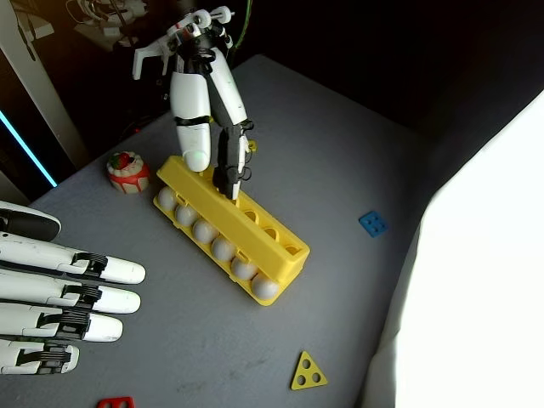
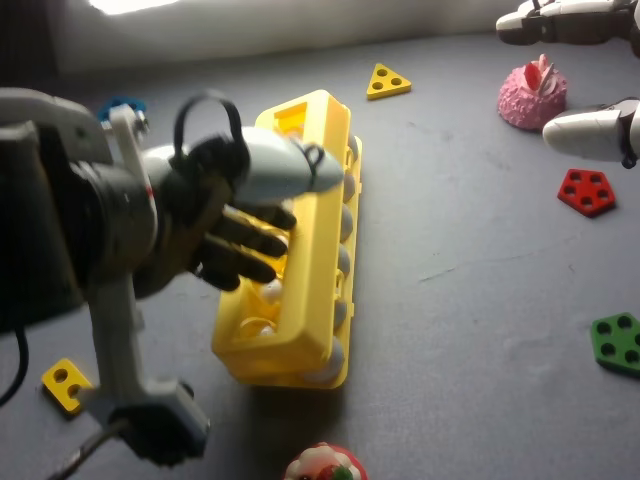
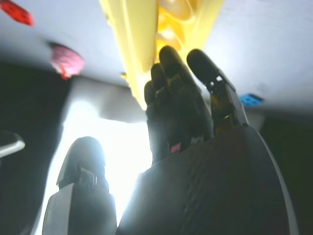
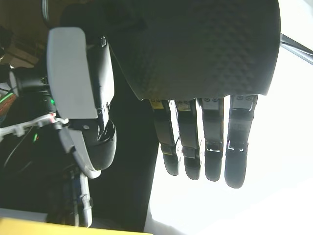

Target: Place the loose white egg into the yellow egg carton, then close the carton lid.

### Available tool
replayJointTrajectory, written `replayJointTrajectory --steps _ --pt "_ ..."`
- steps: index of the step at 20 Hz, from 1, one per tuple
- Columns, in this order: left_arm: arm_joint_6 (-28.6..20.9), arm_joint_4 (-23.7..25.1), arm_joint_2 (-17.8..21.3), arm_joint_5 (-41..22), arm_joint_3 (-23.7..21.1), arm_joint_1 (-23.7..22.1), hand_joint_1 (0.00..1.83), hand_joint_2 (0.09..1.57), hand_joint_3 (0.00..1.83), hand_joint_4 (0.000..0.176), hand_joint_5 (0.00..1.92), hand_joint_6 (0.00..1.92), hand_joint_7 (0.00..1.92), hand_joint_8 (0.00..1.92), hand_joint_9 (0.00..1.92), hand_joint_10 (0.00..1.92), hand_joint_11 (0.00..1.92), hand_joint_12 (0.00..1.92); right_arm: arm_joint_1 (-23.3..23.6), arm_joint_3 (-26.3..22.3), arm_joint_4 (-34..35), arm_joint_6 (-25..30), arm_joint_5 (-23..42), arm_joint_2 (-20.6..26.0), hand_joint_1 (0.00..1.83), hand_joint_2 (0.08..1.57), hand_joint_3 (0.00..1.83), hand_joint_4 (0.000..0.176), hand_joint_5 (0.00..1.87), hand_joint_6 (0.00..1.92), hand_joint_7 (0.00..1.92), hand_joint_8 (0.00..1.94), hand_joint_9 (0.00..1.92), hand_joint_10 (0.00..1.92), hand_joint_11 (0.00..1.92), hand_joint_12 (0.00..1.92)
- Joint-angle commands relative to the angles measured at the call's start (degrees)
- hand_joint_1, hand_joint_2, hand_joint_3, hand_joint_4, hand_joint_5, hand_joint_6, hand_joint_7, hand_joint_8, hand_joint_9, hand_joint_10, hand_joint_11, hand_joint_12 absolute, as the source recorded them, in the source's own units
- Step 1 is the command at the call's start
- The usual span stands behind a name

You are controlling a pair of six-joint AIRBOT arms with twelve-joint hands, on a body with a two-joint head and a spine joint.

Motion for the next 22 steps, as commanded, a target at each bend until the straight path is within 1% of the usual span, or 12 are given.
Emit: replayJointTrajectory --steps 1,3,9,12,13,15,16,17,18,19,21,22 --pt "-0.3 3.0 -0.4 2.7 -0.3 0.1 0.29 1.23 0.00 0.000 0.48 0.01 0.57 0.00 0.58 0.11 0.02 1.39 0.9 -0.1 0.2 0.0 7.2 0.5 0.40 1.23 0.00 0.000 0.31 0.05 0.29 0.01 0.02 0.73 0.00 1.44" --pt "-0.3 3.4 -0.9 3.4 -0.6 1.1 0.24 1.25 0.01 0.000 0.45 0.00 0.55 0.00 0.56 0.10 0.00 1.38 0.9 -0.1 0.2 0.0 7.2 0.5 0.41 1.22 0.00 0.000 0.31 0.05 0.30 0.01 0.02 0.73 0.00 1.43" --pt "-0.5 4.7 -2.4 5.6 -0.6 3.9 0.22 1.24 0.00 0.000 0.48 0.01 0.56 0.01 0.58 0.11 0.01 1.39 0.9 -0.3 0.2 0.0 7.3 0.5 0.40 1.23 0.00 0.000 0.28 0.04 0.28 0.00 0.01 0.69 0.00 1.37" --pt "-0.5 5.0 -2.5 5.7 -0.6 4.1 0.20 1.25 0.00 0.000 0.47 0.01 0.54 0.00 0.55 0.10 0.00 1.38 0.9 -0.3 0.2 0.0 7.3 0.5 0.37 1.24 0.00 0.000 0.28 0.04 0.28 0.00 0.01 0.69 0.00 1.38" --pt "-0.5 5.3 -2.4 5.7 -0.6 4.0 0.24 1.24 0.00 0.000 0.49 0.01 0.56 0.01 0.57 0.11 0.02 1.39 0.9 -0.3 0.2 0.0 7.3 0.5 0.35 1.25 0.00 0.000 0.26 0.04 0.28 0.00 0.02 0.68 0.00 1.35" --pt "-0.1 6.9 -2.4 5.7 -0.2 3.2 0.24 1.24 0.00 0.000 0.48 0.01 0.56 0.01 0.57 0.11 0.02 1.39 0.9 -0.4 0.2 0.0 7.3 0.6 0.34 1.25 0.00 0.000 0.26 0.04 0.29 0.01 0.03 0.68 0.00 1.35" --pt "1.0 7.1 -2.3 5.7 0.0 2.6 0.22 1.25 0.00 0.000 0.46 0.00 0.56 0.00 0.56 0.11 0.00 1.41 0.9 -0.4 0.2 0.0 7.3 0.6 0.36 1.23 0.00 0.000 0.29 0.05 0.35 0.02 0.08 0.67 0.00 1.37" --pt "5.1 7.1 -2.3 5.7 0.9 1.2 0.23 1.25 0.00 0.000 0.47 0.00 0.58 0.01 0.57 0.12 0.00 1.43 0.9 -0.4 0.2 0.0 7.3 0.6 0.36 1.23 0.00 0.000 0.30 0.05 0.38 0.03 0.09 0.67 0.00 1.37" --pt "7.3 7.1 -2.2 5.7 1.4 0.3 0.23 1.25 0.00 0.000 0.47 0.00 0.58 0.01 0.57 0.12 0.00 1.43 0.9 -0.5 0.2 -0.1 7.3 0.6 0.36 1.23 0.00 0.000 0.30 0.05 0.38 0.03 0.09 0.67 0.00 1.37" --pt "13.9 7.8 -1.5 7.4 3.1 -1.9 0.23 1.25 0.00 0.000 0.47 0.00 0.59 0.01 0.58 0.12 0.00 1.43 0.8 -0.5 0.2 -0.1 7.3 0.6 0.37 1.23 0.00 0.000 0.30 0.05 0.38 0.02 0.09 0.67 0.00 1.37" --pt "16.9 8.3 -0.9 8.3 3.9 -2.8 0.23 1.25 0.00 0.000 0.47 0.00 0.59 0.01 0.58 0.12 0.00 1.43 0.8 -0.5 0.2 -0.2 7.3 0.6 0.37 1.23 0.00 0.000 0.30 0.05 0.38 0.02 0.09 0.67 0.00 1.37" --pt "19.6 9.0 -0.3 9.2 4.5 -3.5 0.25 1.24 0.00 0.000 0.50 0.01 0.60 0.01 0.59 0.13 0.02 1.42 0.8 -0.5 0.2 -0.2 7.4 0.6 0.41 1.22 0.00 0.000 0.31 0.06 0.38 0.02 0.10 0.67 0.00 1.37"
